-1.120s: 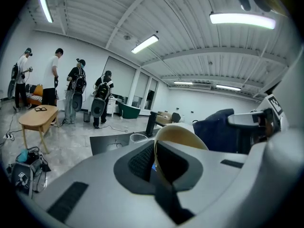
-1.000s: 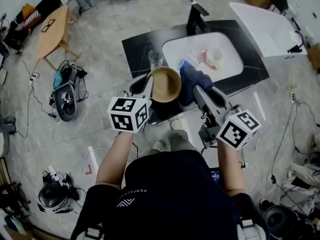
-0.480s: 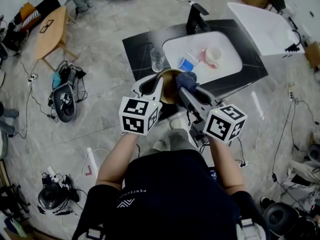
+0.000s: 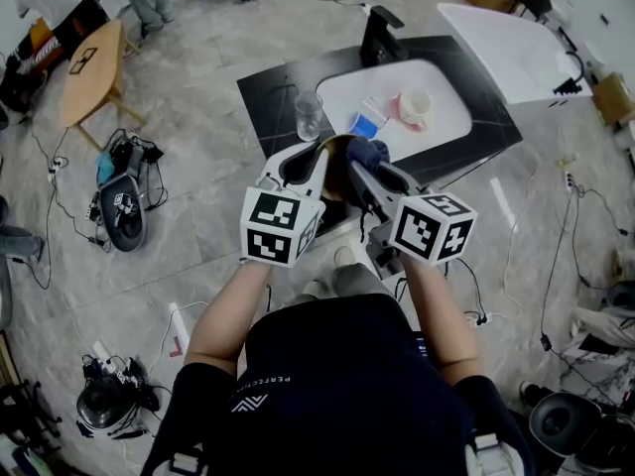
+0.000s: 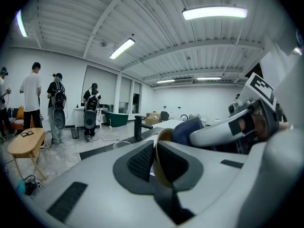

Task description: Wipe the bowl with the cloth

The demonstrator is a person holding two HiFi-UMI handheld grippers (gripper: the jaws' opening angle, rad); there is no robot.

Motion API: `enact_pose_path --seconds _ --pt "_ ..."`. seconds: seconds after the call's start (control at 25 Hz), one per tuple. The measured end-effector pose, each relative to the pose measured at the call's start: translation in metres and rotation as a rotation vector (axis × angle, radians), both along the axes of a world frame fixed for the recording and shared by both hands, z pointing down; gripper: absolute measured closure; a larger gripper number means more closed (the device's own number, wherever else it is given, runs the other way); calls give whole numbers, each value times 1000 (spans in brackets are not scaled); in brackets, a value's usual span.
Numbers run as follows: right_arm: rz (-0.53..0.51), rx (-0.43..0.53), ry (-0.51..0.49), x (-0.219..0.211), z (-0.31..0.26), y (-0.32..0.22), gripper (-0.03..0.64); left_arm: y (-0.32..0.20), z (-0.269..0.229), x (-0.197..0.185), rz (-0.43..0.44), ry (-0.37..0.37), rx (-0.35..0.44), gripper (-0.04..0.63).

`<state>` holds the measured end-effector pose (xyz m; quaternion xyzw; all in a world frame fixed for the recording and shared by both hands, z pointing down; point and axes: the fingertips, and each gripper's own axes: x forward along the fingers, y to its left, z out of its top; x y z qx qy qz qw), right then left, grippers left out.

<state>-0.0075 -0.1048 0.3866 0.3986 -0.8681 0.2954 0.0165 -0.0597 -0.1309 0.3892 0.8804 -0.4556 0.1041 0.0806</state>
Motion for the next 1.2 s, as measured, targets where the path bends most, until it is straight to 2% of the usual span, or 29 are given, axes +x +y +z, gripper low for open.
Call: enact_pose_path --seconds 0.4,0.6,0.88,1.2 --pt "-12 -75 7 10 -3 -40 534 -29 -19 17 13 4 24 566" --pt "-23 -50 46 8 -11 -56 534 -42 -32 23 24 30 43 561" --pt "-29 -38 75 17 -15 -67 534 -49 -37 38 39 10 57 561" --pt "-75 -1 158 20 -17 -71 535 -52 -41 52 48 -14 82 561"
